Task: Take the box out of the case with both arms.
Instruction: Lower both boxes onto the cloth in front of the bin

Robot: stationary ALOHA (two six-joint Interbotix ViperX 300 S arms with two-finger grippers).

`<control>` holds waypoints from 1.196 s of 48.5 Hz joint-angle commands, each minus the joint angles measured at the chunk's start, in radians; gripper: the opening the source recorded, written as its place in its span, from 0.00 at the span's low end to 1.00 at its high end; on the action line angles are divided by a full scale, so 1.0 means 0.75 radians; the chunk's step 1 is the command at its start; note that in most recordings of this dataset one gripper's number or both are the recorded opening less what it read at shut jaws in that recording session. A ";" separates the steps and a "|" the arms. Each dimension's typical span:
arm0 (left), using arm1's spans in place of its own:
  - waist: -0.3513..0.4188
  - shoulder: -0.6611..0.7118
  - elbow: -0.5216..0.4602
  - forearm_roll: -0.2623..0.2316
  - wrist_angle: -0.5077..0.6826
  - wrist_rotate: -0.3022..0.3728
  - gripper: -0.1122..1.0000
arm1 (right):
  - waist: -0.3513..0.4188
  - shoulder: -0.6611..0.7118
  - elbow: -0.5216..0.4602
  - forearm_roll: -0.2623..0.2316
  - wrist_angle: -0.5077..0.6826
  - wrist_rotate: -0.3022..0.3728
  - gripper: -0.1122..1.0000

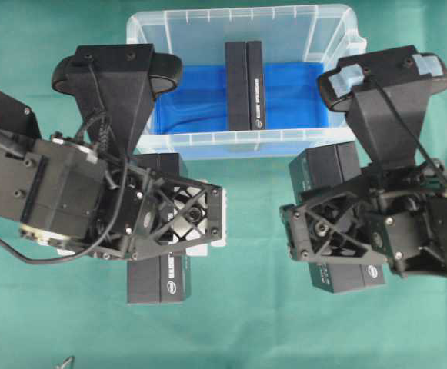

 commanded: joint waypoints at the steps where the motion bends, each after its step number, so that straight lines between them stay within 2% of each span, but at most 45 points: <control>1: -0.004 -0.031 -0.014 0.006 -0.004 -0.006 0.68 | 0.006 -0.051 -0.037 -0.006 0.002 0.002 0.70; 35: -0.004 -0.031 -0.006 0.010 -0.004 -0.006 0.68 | 0.006 -0.047 -0.033 -0.010 0.004 0.002 0.70; 48: -0.014 -0.031 0.049 0.010 -0.014 -0.010 0.68 | 0.006 -0.006 -0.012 -0.008 0.000 0.000 0.70; 58: -0.035 -0.037 0.157 0.025 -0.067 -0.041 0.68 | 0.008 0.014 0.057 0.000 -0.039 0.004 0.70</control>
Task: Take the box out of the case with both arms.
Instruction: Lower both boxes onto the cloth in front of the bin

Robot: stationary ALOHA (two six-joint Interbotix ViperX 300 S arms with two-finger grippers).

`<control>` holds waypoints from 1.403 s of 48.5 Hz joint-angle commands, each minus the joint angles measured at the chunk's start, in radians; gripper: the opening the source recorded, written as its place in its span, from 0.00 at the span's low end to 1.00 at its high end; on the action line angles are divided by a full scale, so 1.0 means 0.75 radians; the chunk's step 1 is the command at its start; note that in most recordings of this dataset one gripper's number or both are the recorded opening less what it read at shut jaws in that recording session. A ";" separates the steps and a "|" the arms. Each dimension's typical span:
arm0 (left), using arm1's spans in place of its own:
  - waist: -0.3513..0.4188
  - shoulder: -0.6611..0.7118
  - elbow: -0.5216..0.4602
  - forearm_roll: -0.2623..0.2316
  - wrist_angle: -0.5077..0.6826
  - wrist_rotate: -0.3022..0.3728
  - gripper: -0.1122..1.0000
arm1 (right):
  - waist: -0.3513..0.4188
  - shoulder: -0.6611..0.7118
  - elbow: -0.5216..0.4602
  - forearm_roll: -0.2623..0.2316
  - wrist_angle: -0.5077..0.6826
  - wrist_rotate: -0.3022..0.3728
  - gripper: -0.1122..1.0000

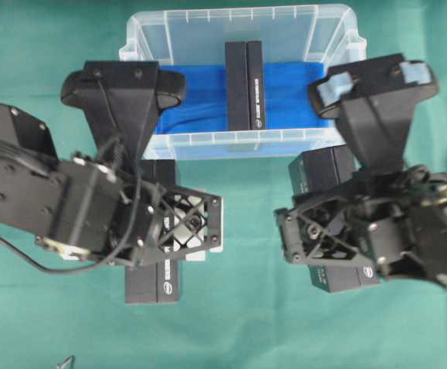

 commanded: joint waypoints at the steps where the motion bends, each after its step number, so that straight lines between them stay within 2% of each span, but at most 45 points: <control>1: -0.014 -0.039 0.029 0.018 -0.037 -0.020 0.68 | 0.008 -0.018 0.025 0.002 -0.039 0.004 0.70; 11: -0.016 -0.082 0.245 0.043 -0.211 -0.033 0.68 | 0.008 -0.016 0.198 0.008 -0.200 0.041 0.70; 21: -0.027 -0.129 0.485 0.047 -0.411 -0.117 0.68 | 0.006 -0.016 0.413 0.022 -0.421 0.119 0.70; 35: -0.043 -0.141 0.747 0.037 -0.716 -0.168 0.68 | 0.006 -0.016 0.585 0.022 -0.620 0.198 0.70; 43: -0.041 -0.121 0.824 0.014 -0.851 -0.170 0.68 | 0.006 -0.016 0.646 0.031 -0.726 0.200 0.70; 53: -0.041 -0.086 0.863 -0.008 -0.935 -0.162 0.68 | 0.006 -0.016 0.751 0.057 -0.879 0.205 0.70; 61: -0.041 -0.086 0.879 -0.008 -0.969 -0.153 0.68 | 0.006 -0.016 0.777 0.072 -0.904 0.205 0.70; 68: -0.043 -0.092 0.892 -0.008 -0.980 -0.149 0.68 | 0.000 -0.016 0.779 0.055 -0.898 0.202 0.70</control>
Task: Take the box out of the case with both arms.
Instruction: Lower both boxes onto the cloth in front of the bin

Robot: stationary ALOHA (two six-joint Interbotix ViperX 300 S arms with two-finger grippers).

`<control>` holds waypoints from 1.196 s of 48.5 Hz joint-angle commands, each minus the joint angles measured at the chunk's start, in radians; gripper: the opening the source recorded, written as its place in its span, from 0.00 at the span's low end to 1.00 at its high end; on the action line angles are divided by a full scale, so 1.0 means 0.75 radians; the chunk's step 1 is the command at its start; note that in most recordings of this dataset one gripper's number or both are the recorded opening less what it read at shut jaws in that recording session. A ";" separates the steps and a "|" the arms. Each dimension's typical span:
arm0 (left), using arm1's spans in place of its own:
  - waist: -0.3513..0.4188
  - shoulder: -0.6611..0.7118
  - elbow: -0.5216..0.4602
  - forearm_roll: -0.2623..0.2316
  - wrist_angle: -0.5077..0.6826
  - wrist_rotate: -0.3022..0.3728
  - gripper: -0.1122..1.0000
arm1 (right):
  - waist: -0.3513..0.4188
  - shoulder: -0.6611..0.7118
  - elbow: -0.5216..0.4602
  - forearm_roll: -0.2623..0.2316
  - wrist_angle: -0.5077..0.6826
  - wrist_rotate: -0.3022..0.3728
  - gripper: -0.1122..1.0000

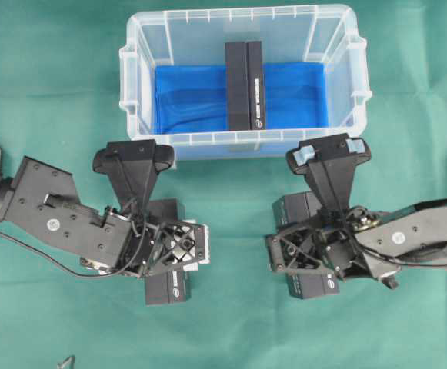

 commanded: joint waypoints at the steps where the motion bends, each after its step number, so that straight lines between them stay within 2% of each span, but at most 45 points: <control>1: -0.004 -0.031 -0.010 -0.002 -0.020 0.004 0.68 | 0.002 -0.020 -0.014 -0.020 0.004 0.000 0.70; 6: -0.004 -0.031 -0.010 -0.002 -0.063 0.016 0.68 | 0.002 -0.020 -0.012 -0.039 0.022 0.000 0.70; 23: -0.002 -0.033 -0.010 -0.002 -0.110 0.020 0.68 | 0.002 -0.020 -0.018 -0.041 0.051 -0.002 0.71; 26: -0.002 -0.033 -0.012 -0.002 -0.110 0.029 0.69 | 0.004 -0.022 -0.018 -0.041 0.057 0.000 0.82; 28: -0.004 -0.033 -0.012 -0.002 -0.110 0.041 0.76 | 0.002 -0.020 -0.020 -0.041 0.059 -0.002 0.90; 31: -0.004 -0.031 -0.014 -0.002 -0.110 0.057 0.88 | 0.002 -0.022 -0.025 -0.039 0.061 0.000 0.96; 35: -0.002 -0.029 -0.022 -0.002 -0.108 0.061 0.93 | 0.002 -0.022 -0.029 -0.039 0.065 0.000 0.95; 58: 0.002 -0.037 -0.067 -0.002 -0.096 0.061 0.91 | 0.000 -0.051 -0.080 -0.039 0.110 -0.010 0.92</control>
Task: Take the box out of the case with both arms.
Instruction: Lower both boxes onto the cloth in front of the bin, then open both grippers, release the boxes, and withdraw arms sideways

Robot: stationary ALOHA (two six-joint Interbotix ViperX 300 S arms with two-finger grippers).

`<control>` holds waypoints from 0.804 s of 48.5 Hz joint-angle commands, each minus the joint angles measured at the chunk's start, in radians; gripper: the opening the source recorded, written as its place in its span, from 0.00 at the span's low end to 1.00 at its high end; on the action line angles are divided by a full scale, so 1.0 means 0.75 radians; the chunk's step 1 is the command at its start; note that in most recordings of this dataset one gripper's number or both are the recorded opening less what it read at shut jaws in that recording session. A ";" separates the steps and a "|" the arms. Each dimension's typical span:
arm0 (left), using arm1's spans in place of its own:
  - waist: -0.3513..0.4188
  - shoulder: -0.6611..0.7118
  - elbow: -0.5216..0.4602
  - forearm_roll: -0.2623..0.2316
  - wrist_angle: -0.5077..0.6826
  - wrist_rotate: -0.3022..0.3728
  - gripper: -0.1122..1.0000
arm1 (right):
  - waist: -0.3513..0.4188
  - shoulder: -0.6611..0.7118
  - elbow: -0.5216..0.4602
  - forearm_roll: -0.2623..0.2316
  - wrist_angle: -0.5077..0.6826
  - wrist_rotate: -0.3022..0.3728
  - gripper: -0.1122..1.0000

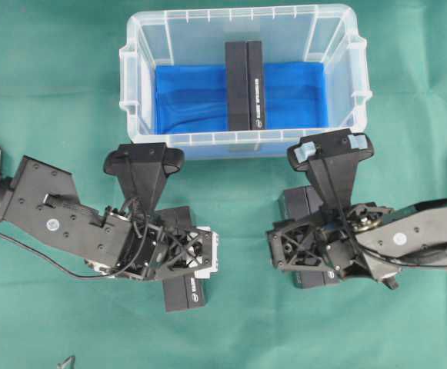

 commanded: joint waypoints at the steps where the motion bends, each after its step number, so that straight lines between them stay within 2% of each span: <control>1: 0.000 -0.037 -0.053 0.000 0.010 0.000 0.91 | -0.002 -0.053 -0.053 -0.004 0.033 -0.008 0.92; 11: 0.010 -0.047 -0.157 0.004 0.121 0.022 0.91 | -0.004 -0.090 -0.164 -0.033 0.205 -0.047 0.92; 24: 0.063 -0.092 -0.335 0.010 0.376 0.127 0.91 | -0.029 -0.131 -0.337 -0.061 0.440 -0.141 0.92; 31: 0.092 -0.110 -0.452 0.029 0.509 0.176 0.91 | -0.039 -0.133 -0.403 -0.072 0.507 -0.174 0.92; 39: 0.110 -0.110 -0.522 0.029 0.614 0.219 0.91 | -0.055 -0.133 -0.456 -0.082 0.558 -0.202 0.92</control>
